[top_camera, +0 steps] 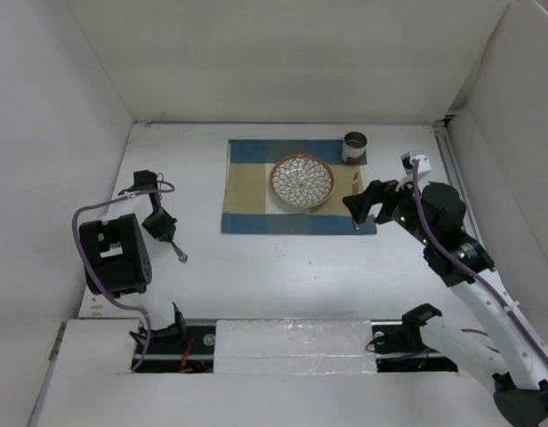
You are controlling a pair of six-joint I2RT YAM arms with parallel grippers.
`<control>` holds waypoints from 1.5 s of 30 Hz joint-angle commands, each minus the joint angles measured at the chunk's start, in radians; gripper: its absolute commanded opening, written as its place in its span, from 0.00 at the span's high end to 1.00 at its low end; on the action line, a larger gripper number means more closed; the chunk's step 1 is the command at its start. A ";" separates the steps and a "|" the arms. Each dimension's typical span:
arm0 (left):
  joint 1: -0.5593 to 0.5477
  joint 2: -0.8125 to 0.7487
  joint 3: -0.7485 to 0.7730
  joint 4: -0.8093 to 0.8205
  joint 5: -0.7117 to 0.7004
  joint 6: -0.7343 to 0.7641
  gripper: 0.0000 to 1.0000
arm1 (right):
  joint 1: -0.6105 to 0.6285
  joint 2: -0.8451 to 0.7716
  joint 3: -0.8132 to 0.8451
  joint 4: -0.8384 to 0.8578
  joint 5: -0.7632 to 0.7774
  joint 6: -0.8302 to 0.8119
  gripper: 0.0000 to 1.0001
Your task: Set the dinner table for one person
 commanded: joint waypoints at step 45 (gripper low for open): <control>-0.608 0.527 0.924 -0.295 -0.019 0.131 1.00 | -0.029 -0.003 0.108 -0.091 0.133 -0.022 0.00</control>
